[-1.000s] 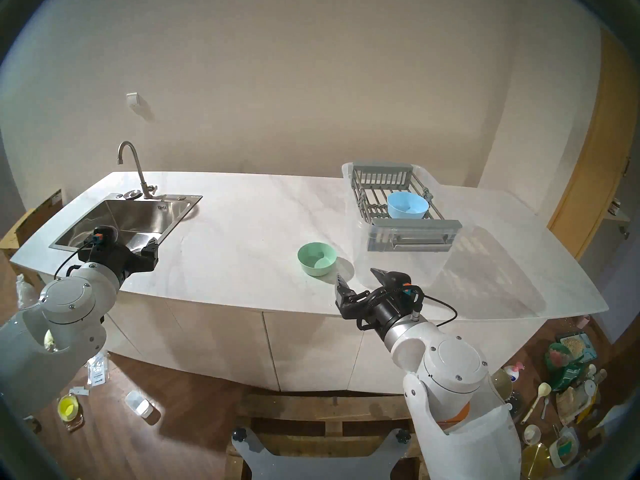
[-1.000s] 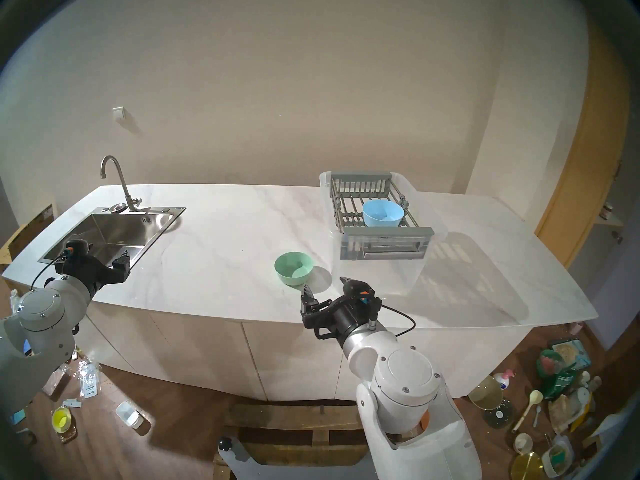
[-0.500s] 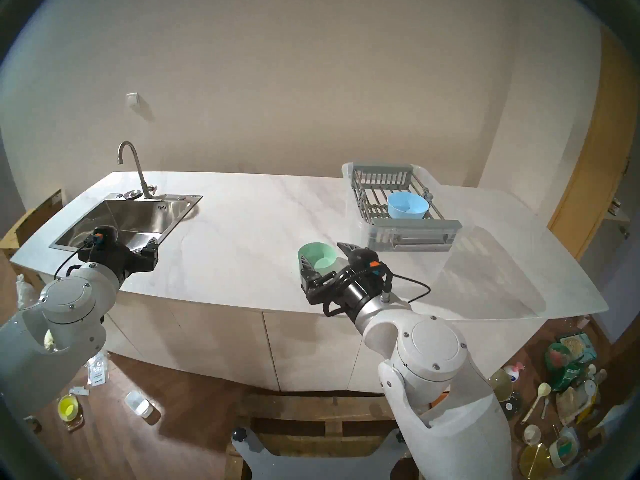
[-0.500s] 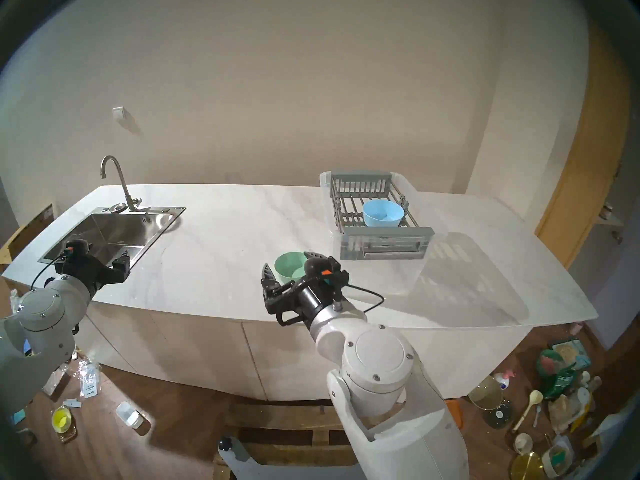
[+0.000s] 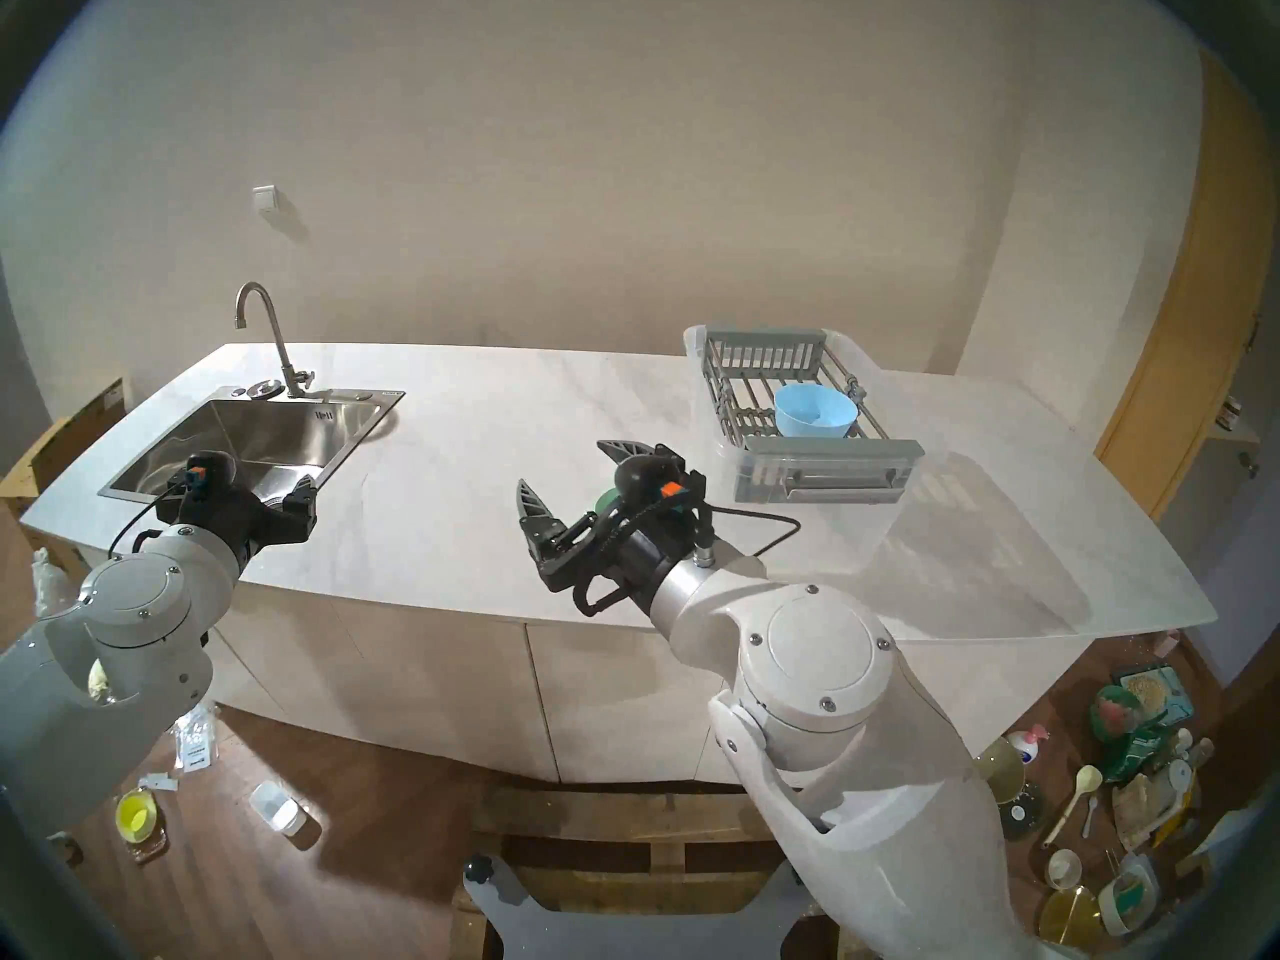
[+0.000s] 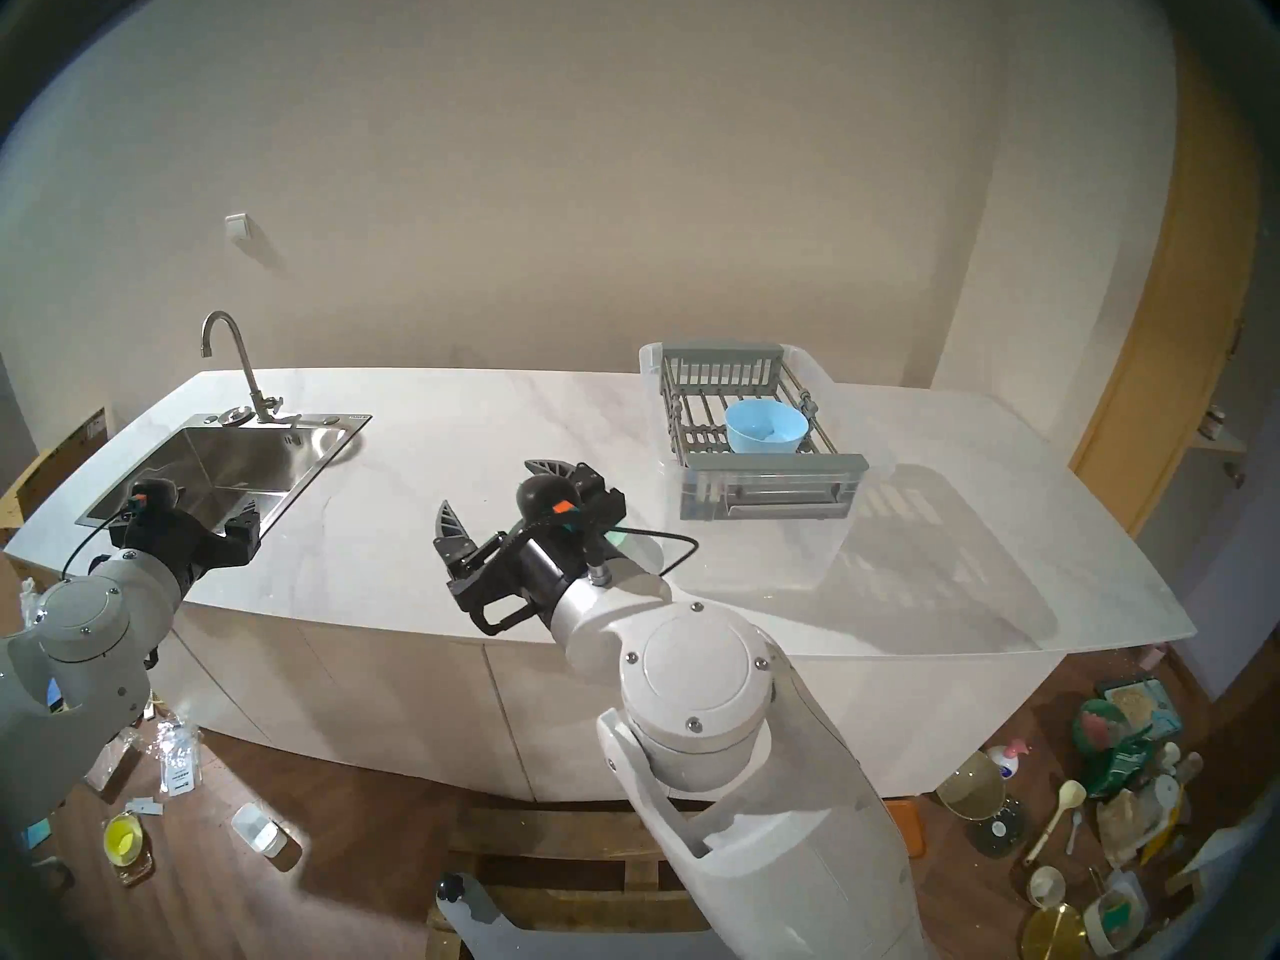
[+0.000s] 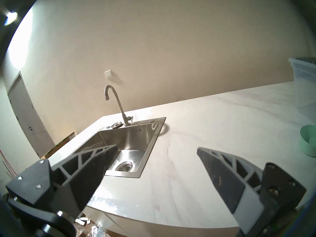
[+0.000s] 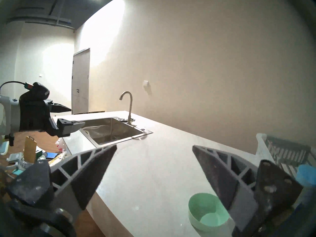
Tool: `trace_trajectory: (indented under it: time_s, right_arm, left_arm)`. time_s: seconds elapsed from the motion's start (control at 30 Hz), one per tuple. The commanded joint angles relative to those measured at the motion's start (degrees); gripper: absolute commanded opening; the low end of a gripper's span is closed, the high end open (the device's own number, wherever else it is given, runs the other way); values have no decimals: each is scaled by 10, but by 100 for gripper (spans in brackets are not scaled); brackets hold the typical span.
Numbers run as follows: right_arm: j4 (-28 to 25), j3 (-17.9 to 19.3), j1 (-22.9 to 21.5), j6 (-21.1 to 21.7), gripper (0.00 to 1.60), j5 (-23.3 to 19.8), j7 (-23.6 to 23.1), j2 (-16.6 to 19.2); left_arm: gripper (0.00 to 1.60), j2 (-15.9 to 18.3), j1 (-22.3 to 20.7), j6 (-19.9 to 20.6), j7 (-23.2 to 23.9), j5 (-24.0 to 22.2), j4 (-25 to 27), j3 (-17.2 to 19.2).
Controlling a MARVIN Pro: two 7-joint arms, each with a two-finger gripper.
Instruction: Place the plate or bowl neatly into the plate slot of the drying rack
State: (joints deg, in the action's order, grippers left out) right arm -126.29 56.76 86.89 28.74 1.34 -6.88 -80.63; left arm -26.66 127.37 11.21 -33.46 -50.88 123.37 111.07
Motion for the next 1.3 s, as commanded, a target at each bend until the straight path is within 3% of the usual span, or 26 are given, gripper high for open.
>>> trace_trajectory:
  time_s: [0.0,0.23,0.57,0.83,1.0,1.27]
  right_arm:
    - [-1,-6,-57,-1,160,6,-24,-1]
    - [33,-2,-141,-4,160,16,-65,6]
    - [83,-19,-210,-18,160,29,-105,23]
    - [120,-33,-272,-45,160,33,-150,58]
    - [152,-59,-333,-67,160,33,-196,90]
    - [184,-83,-393,-79,160,28,-245,105]
  left_arm:
    - [160,2,-6,-5,1,4,8,10]
    - [160,2,-6,-5,1,4,8,10]
    - [160,2,-6,-6,1,5,8,11]
    - [160,2,-5,-6,2,5,8,11]
    - [160,2,-5,-6,2,5,8,11]
    - [160,2,-5,-6,2,5,8,11]
